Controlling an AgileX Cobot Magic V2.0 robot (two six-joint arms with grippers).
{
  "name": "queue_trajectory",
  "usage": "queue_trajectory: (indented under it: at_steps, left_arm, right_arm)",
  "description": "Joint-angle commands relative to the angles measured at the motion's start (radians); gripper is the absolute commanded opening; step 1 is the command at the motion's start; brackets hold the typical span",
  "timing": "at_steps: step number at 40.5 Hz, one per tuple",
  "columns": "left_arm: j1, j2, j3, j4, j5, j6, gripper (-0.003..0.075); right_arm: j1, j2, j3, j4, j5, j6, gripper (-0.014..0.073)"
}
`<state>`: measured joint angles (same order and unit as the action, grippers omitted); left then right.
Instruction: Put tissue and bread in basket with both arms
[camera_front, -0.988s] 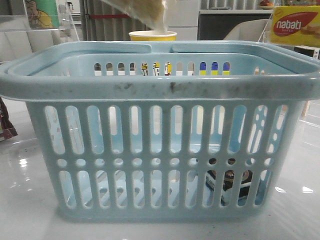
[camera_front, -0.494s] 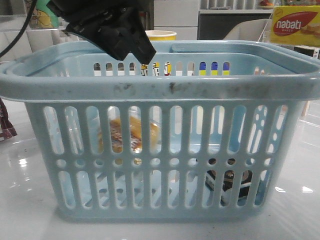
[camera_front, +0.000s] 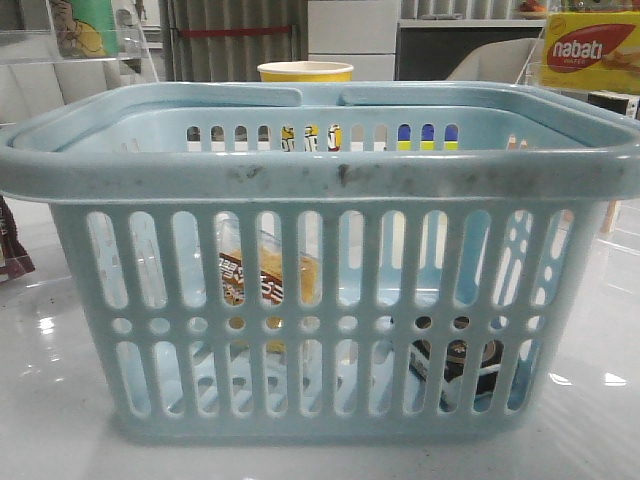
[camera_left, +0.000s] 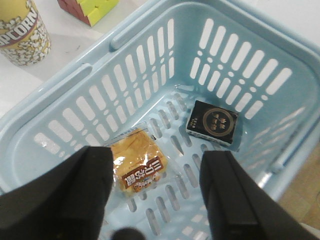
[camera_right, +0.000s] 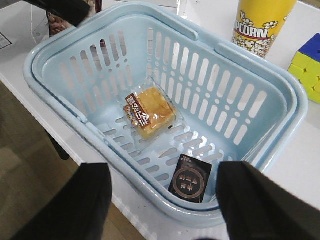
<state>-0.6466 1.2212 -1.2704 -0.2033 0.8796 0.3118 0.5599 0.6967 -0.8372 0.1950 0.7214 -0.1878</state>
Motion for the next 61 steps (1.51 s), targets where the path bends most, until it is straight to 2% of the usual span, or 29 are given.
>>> queue_trajectory:
  at_steps: [1,6,19,28,35,38,44,50,52,57,61]
  left_arm:
    - [-0.007,-0.123,-0.029,-0.01,0.018,-0.001,0.0454]
    - [-0.007,-0.249,0.022,-0.01,0.055,-0.008,0.0454]
    - [-0.007,-0.556,0.234,-0.012,0.026,-0.01,0.0454]
    - [-0.007,-0.661,0.37,-0.006,-0.021,-0.012,0.0454]
    - [-0.007,-0.666,0.432,0.121,-0.036,-0.148,0.0422]
    - [-0.007,-0.666,0.448,0.119,-0.065,-0.15,0.041]
    - [-0.007,-0.664,0.457,0.117,-0.101,-0.15,0.0354]
    - [-0.007,-0.664,0.457,0.117,-0.124,-0.15,0.0237]
    - [-0.007,-0.664,0.457,0.117,-0.131,-0.15,0.0192]
    - [-0.007,-0.664,0.457,0.115,-0.131,-0.15,0.0108]
    - [-0.007,-0.664,0.457,0.115,-0.133,-0.15,0.0093]
  right_arm:
    - [0.0,-0.004,-0.025,0.004,-0.077,-0.009,0.0552]
    - [0.0,-0.004,-0.025,0.004,-0.077,-0.009,0.0552]
    - [0.0,-0.004,-0.025,0.004,-0.068,-0.009,0.0552]
    - [0.0,-0.004,-0.025,0.004,-0.053,-0.009,0.0552]
    - [0.0,-0.004,-0.025,0.004,-0.039,-0.009,0.0543]
    - [0.0,-0.004,-0.025,0.004,-0.038,-0.009,0.0496]
    - [0.0,-0.004,-0.025,0.004,-0.036,-0.009,0.0268]
    - [0.0,-0.004,-0.025,0.004,-0.027,-0.009,0.008]
    - [0.0,-0.004,-0.025,0.004,-0.026,-0.009,0.0049]
    - [0.0,-0.004,-0.025,0.004,-0.025,-0.009,0.0058]
    - [0.0,-0.004,-0.025,0.004,-0.025,-0.009,0.0058]
